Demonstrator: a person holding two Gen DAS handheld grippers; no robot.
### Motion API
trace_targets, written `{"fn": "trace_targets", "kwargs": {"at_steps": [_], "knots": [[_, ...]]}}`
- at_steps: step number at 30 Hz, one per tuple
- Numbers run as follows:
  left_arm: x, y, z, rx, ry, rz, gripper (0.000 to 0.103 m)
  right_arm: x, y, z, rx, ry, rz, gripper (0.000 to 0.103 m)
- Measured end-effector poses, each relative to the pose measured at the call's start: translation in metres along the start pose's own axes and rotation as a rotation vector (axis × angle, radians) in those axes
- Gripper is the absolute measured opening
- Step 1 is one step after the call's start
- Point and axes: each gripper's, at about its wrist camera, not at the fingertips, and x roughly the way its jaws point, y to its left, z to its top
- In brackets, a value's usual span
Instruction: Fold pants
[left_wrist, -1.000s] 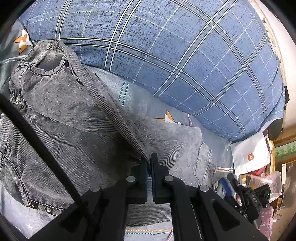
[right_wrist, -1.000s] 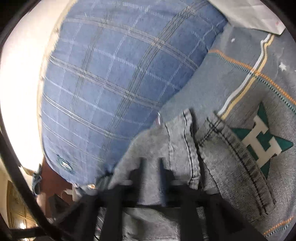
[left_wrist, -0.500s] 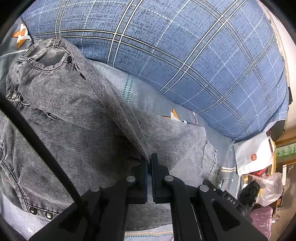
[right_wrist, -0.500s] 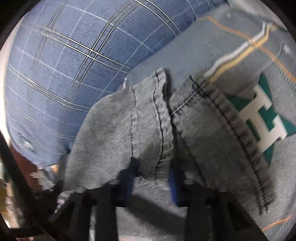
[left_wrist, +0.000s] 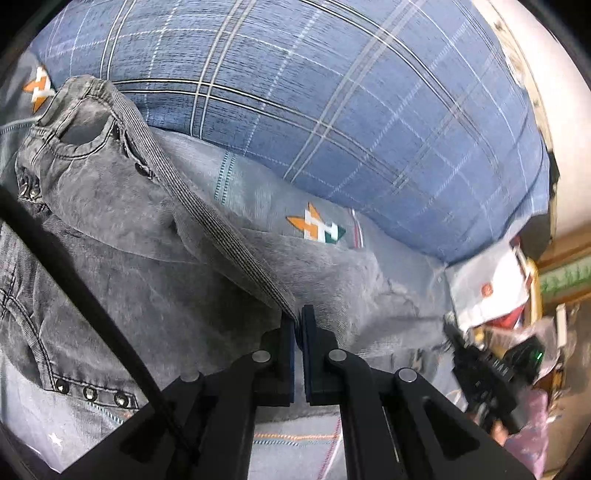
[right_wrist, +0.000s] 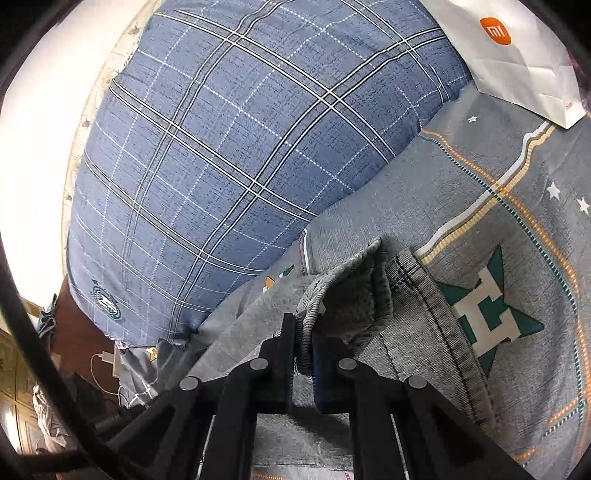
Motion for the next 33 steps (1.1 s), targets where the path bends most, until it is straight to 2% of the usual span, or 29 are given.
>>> {"fn": "trace_targets", "kwargs": {"at_steps": [4, 13, 18, 21, 24, 28, 30, 33], "knots": [[0.008, 0.010, -0.007, -0.029, 0.031, -0.008, 0.003, 0.000, 0.003, 0.001, -0.006, -0.006, -0.002, 0.008], [0.022, 0.016, -0.013, -0.031, 0.046, -0.004, 0.003, -0.003, 0.002, -0.002, -0.026, 0.004, -0.018, 0.008], [0.005, 0.007, -0.017, -0.033, 0.010, -0.052, 0.003, -0.013, 0.008, -0.001, -0.065, -0.010, 0.004, 0.008], [-0.005, 0.000, -0.031, -0.005, -0.008, -0.075, 0.003, -0.025, 0.010, 0.002, -0.117, -0.012, 0.026, 0.008], [0.013, 0.000, -0.052, 0.026, 0.047, -0.063, 0.003, -0.026, 0.000, 0.005, -0.159, 0.037, -0.011, 0.008], [0.048, 0.010, -0.073, -0.002, 0.132, -0.041, 0.003, -0.015, -0.017, 0.003, -0.156, 0.112, -0.089, 0.008], [0.050, 0.012, -0.080, -0.005, 0.130, -0.046, 0.003, -0.017, -0.009, -0.001, -0.223, 0.120, -0.149, 0.008], [0.042, 0.011, -0.084, 0.016, 0.096, -0.059, 0.003, -0.029, -0.002, -0.006, -0.267, 0.102, -0.166, 0.008]]}}
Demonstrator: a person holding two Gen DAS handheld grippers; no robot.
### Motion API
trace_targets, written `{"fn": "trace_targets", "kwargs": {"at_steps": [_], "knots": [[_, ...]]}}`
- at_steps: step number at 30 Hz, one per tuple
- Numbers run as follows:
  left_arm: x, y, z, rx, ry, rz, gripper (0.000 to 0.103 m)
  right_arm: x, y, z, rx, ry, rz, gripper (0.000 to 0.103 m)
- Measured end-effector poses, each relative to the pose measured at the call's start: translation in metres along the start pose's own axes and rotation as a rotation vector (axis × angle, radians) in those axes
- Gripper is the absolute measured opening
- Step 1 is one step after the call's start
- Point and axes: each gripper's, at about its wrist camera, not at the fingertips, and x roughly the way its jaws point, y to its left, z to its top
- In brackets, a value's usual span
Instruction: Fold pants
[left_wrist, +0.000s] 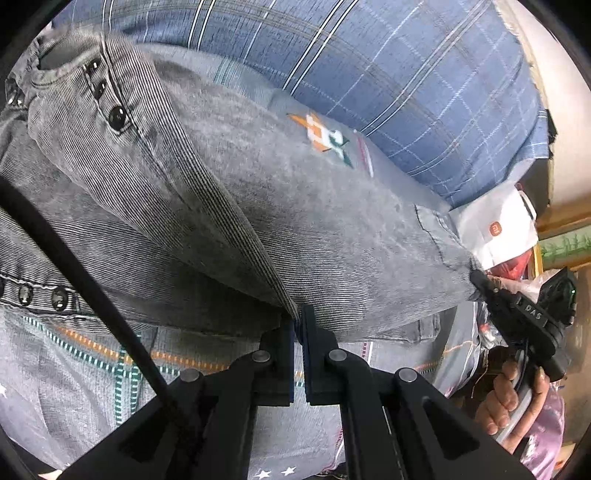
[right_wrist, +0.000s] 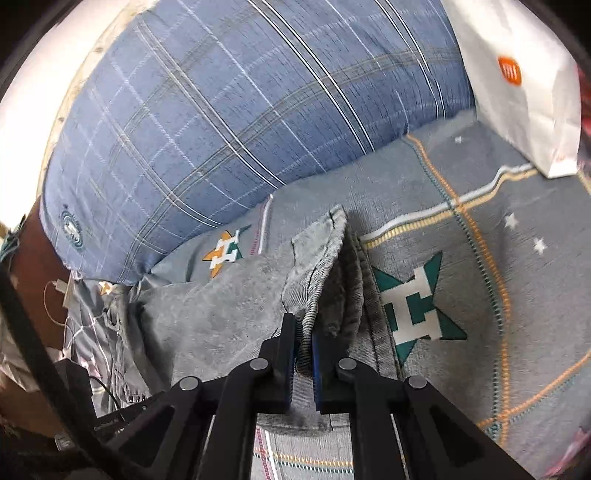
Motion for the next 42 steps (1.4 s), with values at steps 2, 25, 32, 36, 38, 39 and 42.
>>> {"fn": "trace_targets", "kwargs": {"at_steps": [2, 25, 32, 36, 38, 39, 42], "knots": [[-0.003, -0.001, 0.000, 0.014, -0.014, -0.009, 0.003, -0.011, 0.006, -0.002, -0.020, -0.022, -0.005, 0.008], [0.025, 0.016, -0.003, 0.161, -0.005, 0.088, 0.006, 0.032, -0.021, -0.045, -0.094, 0.152, -0.463, 0.010], [-0.028, 0.017, -0.007, 0.241, -0.129, 0.057, 0.064, -0.041, 0.030, -0.039, -0.121, -0.151, -0.152, 0.081], [-0.070, 0.038, 0.011, 0.244, -0.187, 0.058, 0.064, -0.035, 0.090, -0.059, -0.245, -0.154, -0.010, 0.092], [-0.088, 0.057, 0.035, 0.184, -0.192, 0.049, 0.064, -0.024, 0.113, -0.064, -0.265, -0.118, 0.077, 0.092], [-0.094, 0.066, 0.047, 0.153, -0.195, 0.046, 0.065, -0.015, 0.131, -0.066, -0.289, -0.081, 0.132, 0.092], [-0.112, 0.102, 0.087, 0.063, -0.210, 0.093, 0.066, 0.014, 0.182, -0.070, -0.365, -0.007, 0.230, 0.092]]}}
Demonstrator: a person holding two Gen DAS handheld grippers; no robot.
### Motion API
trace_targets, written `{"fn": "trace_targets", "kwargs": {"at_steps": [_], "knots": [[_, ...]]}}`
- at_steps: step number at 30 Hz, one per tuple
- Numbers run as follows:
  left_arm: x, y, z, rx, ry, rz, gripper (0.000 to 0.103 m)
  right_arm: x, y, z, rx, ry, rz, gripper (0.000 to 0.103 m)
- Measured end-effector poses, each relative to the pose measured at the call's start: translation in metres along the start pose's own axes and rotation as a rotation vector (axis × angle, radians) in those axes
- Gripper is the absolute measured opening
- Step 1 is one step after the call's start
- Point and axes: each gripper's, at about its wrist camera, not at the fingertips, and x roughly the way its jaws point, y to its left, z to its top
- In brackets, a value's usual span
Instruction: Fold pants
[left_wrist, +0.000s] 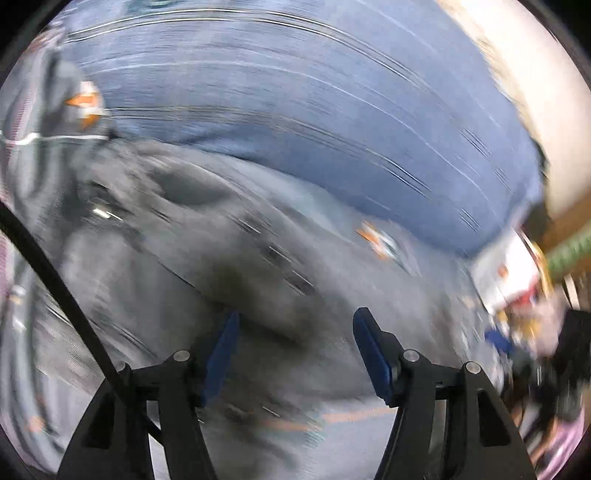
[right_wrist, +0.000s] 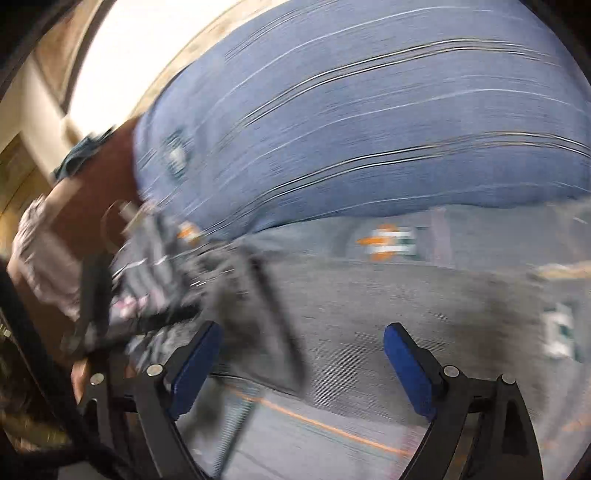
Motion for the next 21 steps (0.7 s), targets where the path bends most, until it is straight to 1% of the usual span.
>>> {"fn": "trace_targets", "kwargs": {"at_steps": [2, 3, 4, 5, 6, 7, 9, 11, 12, 13, 14, 15, 16, 17, 18, 21], "knots": [[-0.001, 0.031, 0.020, -0.054, -0.031, -0.004, 0.066, 0.037, 0.021, 0.010, -0.025, 0.066, 0.051, 0.089], [-0.001, 0.048, 0.023, -0.094, -0.063, -0.003, 0.066, 0.058, 0.031, 0.016, -0.032, 0.104, 0.052, 0.089], [0.001, 0.062, 0.023, -0.136, -0.080, 0.022, 0.066, 0.081, 0.039, 0.022, -0.043, 0.144, 0.047, 0.086], [0.003, 0.072, 0.025, -0.172, -0.071, 0.053, 0.066, 0.100, 0.043, 0.027, -0.058, 0.173, 0.042, 0.084], [0.006, 0.082, 0.029, -0.211, -0.050, 0.064, 0.066, 0.119, 0.047, 0.034, -0.065, 0.193, 0.032, 0.081], [0.007, 0.089, 0.032, -0.233, -0.034, 0.043, 0.066, 0.135, 0.047, 0.040, -0.055, 0.209, 0.029, 0.081], [0.006, 0.103, 0.039, -0.295, -0.020, -0.029, 0.066, 0.166, 0.045, 0.053, 0.003, 0.242, 0.053, 0.081], [0.001, 0.108, 0.042, -0.323, -0.033, -0.036, 0.066, 0.194, 0.040, 0.066, 0.069, 0.258, 0.068, 0.081], [0.002, 0.106, 0.042, -0.319, -0.040, -0.027, 0.066, 0.211, 0.040, 0.070, 0.089, 0.283, 0.082, 0.078], [0.003, 0.105, 0.041, -0.316, -0.043, -0.020, 0.066, 0.224, 0.040, 0.074, 0.096, 0.299, 0.091, 0.067], [0.003, 0.105, 0.041, -0.323, -0.045, -0.024, 0.066, 0.236, 0.043, 0.075, 0.101, 0.319, 0.103, 0.059], [0.000, 0.109, 0.040, -0.332, -0.046, -0.034, 0.066, 0.243, 0.045, 0.078, 0.108, 0.332, 0.122, 0.038], [0.000, 0.112, 0.040, -0.344, -0.046, -0.045, 0.066, 0.244, 0.049, 0.077, 0.114, 0.343, 0.153, 0.024], [-0.003, 0.117, 0.039, -0.356, -0.045, -0.055, 0.066, 0.240, 0.056, 0.075, 0.105, 0.328, 0.155, 0.020], [-0.006, 0.121, 0.038, -0.367, -0.047, -0.063, 0.066, 0.234, 0.063, 0.075, 0.081, 0.309, 0.144, 0.011], [-0.012, 0.123, 0.035, -0.386, -0.059, -0.076, 0.066, 0.204, 0.094, 0.061, -0.024, 0.268, 0.185, 0.008]]}}
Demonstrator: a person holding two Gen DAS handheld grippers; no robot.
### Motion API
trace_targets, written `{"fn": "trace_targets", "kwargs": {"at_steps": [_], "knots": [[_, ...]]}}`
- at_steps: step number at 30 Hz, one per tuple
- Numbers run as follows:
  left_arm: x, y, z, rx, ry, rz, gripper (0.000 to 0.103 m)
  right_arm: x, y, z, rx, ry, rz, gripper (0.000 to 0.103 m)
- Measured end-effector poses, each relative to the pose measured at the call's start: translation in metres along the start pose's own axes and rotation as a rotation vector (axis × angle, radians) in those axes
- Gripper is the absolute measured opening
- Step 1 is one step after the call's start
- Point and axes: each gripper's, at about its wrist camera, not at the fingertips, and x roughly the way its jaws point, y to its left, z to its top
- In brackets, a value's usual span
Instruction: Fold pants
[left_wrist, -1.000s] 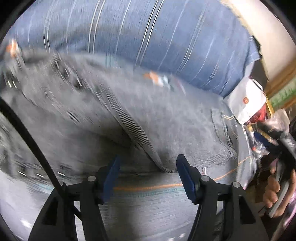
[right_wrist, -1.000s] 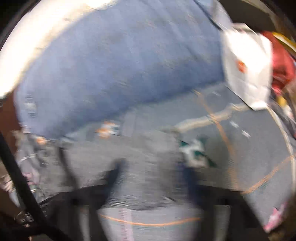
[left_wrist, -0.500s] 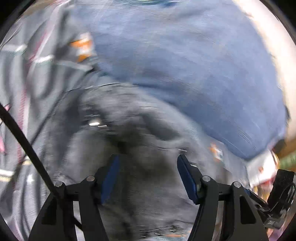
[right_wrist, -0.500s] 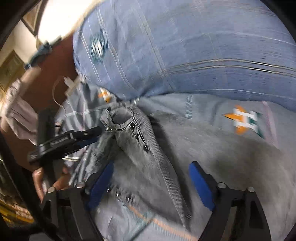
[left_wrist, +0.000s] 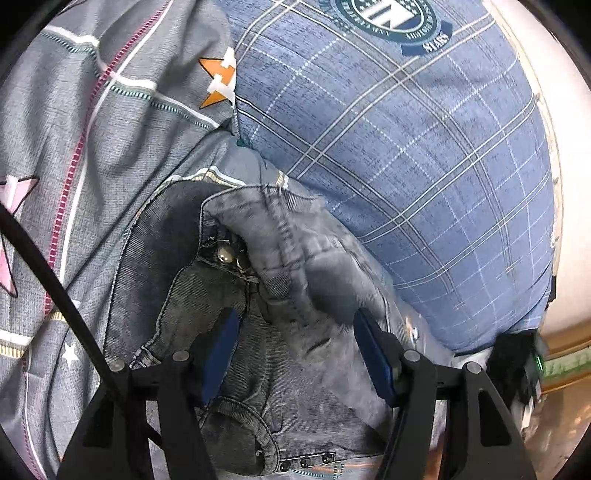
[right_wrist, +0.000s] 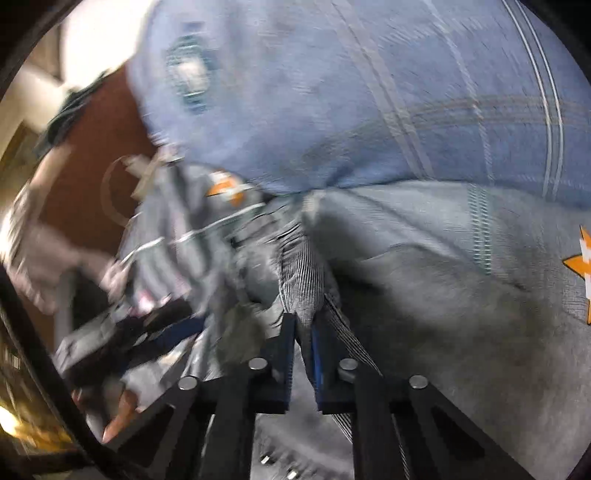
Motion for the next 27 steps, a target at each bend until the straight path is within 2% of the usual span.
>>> {"fn": "trace_targets", "kwargs": {"at_steps": [3, 6, 9, 12, 14, 17, 19, 20, 21, 23, 24, 25, 26, 27], "knots": [[-0.007, -0.003, -0.005, 0.005, -0.022, -0.017, 0.066, -0.007, 0.034, -0.031, -0.107, 0.017, -0.004, 0.007], [-0.010, -0.008, -0.017, 0.029, -0.039, 0.028, 0.068, 0.009, 0.052, -0.065, -0.178, 0.091, -0.032, 0.006], [0.000, -0.012, -0.029, 0.054, 0.002, 0.093, 0.070, 0.022, 0.050, -0.086, -0.167, 0.119, -0.047, 0.006], [0.002, -0.009, -0.035, 0.029, 0.010, 0.083, 0.070, 0.031, 0.044, -0.096, -0.124, 0.121, -0.041, 0.007], [0.000, -0.005, -0.033, 0.022, -0.011, 0.128, 0.070, 0.032, 0.044, -0.104, -0.114, 0.112, -0.028, 0.007], [0.010, 0.011, -0.030, -0.027, 0.012, 0.172, 0.070, 0.023, 0.047, -0.116, -0.110, 0.096, -0.001, 0.006], [0.012, 0.021, -0.030, -0.086, 0.024, 0.153, 0.049, 0.017, 0.050, -0.119, -0.118, 0.073, -0.031, 0.007], [0.010, 0.024, -0.030, -0.109, 0.029, 0.132, 0.028, 0.012, 0.054, -0.119, -0.133, 0.046, -0.062, 0.008], [0.007, 0.026, -0.031, -0.133, 0.021, 0.108, 0.026, 0.005, 0.058, -0.120, -0.152, 0.018, -0.066, 0.010], [-0.008, 0.028, -0.033, -0.167, -0.047, 0.101, 0.024, -0.003, 0.065, -0.119, -0.185, -0.001, -0.062, 0.020], [-0.016, 0.026, -0.035, -0.170, -0.085, 0.114, 0.024, -0.007, 0.070, -0.118, -0.206, -0.016, -0.078, 0.046], [-0.022, 0.024, -0.036, -0.164, -0.109, 0.125, 0.024, -0.007, 0.074, -0.116, -0.227, -0.028, -0.099, 0.079], [-0.025, 0.024, -0.036, -0.163, -0.117, 0.132, 0.024, -0.008, 0.077, -0.115, -0.249, -0.048, -0.126, 0.085], [-0.026, 0.026, -0.037, -0.168, -0.113, 0.137, 0.024, -0.010, 0.081, -0.115, -0.274, -0.072, -0.135, 0.085]]}}
